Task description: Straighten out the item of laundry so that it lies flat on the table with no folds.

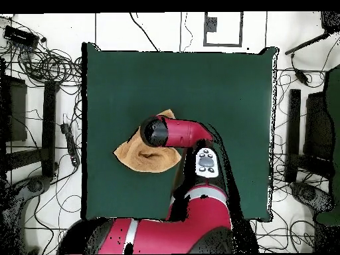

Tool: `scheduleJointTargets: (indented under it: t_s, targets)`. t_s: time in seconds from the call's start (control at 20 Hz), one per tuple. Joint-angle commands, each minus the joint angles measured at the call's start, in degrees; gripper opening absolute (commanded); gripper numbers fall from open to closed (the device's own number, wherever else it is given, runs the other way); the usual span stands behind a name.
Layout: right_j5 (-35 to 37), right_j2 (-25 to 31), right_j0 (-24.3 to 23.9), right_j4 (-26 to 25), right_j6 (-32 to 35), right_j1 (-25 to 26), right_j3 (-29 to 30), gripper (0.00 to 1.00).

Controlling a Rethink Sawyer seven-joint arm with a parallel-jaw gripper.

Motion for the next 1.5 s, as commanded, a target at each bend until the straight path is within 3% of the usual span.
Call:
scheduleJointTargets:
  t_s: [0.05,0.7,1.0,1.25,1.5]
  targets:
    - [-7.0,6.0,2.3,6.2,16.8,5.0,4.9,1.00]
    - [-13.2,10.7,0.9,9.7,13.4,10.3,2.4,1.00]
    - [-17.8,14.8,0.4,13.4,17.1,12.9,3.5,1.00]
    - [-20.3,10.9,6.5,21.0,24.5,13.0,4.1,1.00]
    - [-16.7,8.1,10.1,28.2,25.7,12.3,4.4,1.00]
